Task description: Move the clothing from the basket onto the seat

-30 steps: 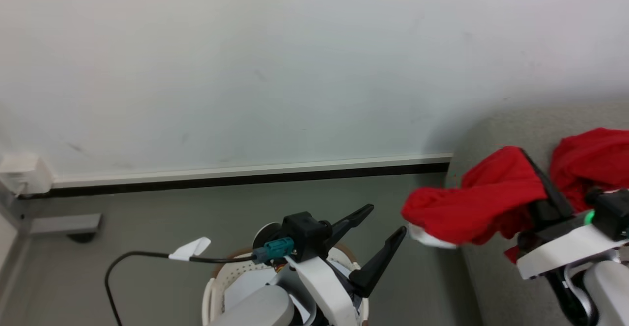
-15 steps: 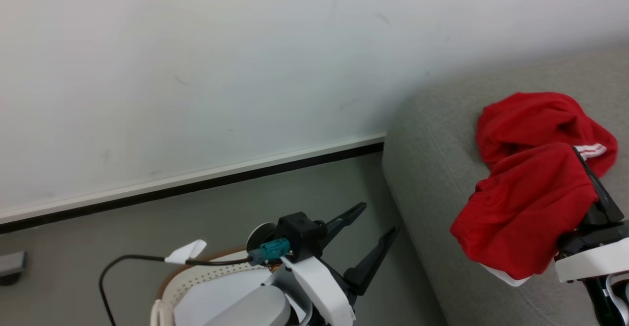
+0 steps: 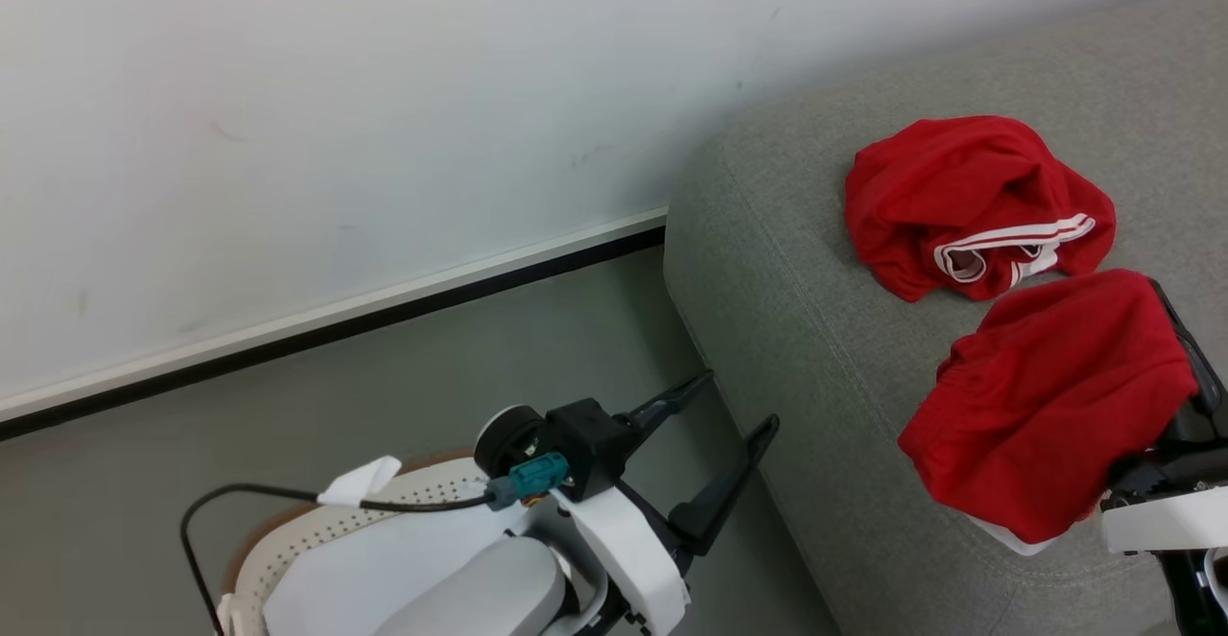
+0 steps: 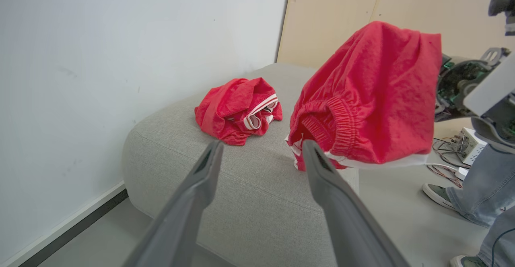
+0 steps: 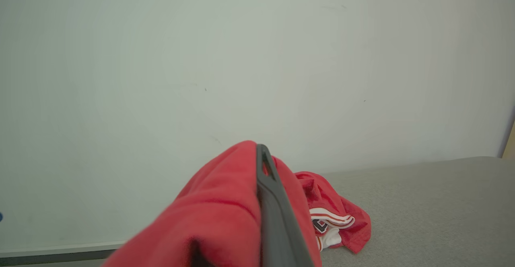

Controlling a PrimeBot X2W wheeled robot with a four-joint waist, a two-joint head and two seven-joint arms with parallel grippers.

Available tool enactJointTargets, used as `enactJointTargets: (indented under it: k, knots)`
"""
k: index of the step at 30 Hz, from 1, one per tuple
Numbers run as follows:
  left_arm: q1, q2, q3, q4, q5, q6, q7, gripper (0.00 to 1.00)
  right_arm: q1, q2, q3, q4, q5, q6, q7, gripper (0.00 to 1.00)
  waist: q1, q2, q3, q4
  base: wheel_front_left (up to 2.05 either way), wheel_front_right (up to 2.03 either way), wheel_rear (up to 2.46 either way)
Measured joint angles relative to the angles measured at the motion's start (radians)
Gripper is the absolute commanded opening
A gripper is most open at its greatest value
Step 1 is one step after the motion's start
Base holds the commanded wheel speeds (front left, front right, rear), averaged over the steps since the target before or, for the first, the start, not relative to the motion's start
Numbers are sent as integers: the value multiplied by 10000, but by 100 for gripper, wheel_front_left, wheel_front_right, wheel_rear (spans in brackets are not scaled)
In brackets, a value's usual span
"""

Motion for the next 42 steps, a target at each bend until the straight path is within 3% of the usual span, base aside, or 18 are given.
enactJointTargets:
  k: [10,22,26,34,42]
  knots:
    - [-475,117,-167,-176,443,19,-59,100,-692,-426,-706,-171,324,0,0,0,0,0,653,76,0,0,0]
    - [-1158,673,-105,-673,777,121,430,100,-2479,-2412,-2533,1329,1011,-2,0,0,1,0,2363,792,0,0,0]
    - [-1453,930,-38,-918,859,180,646,100,-3362,-2683,-2890,2199,1104,-2,-2,0,2,0,3107,1073,0,0,0]
    - [-1687,1150,84,-1139,886,274,706,100,-4412,-3156,-1599,4976,1421,-2,466,0,3,0,4256,1772,0,0,0]
    - [-1719,1210,209,-1035,840,326,531,100,-4816,-3471,414,6627,2393,0,2957,0,2,-1,4428,2203,0,0,0]
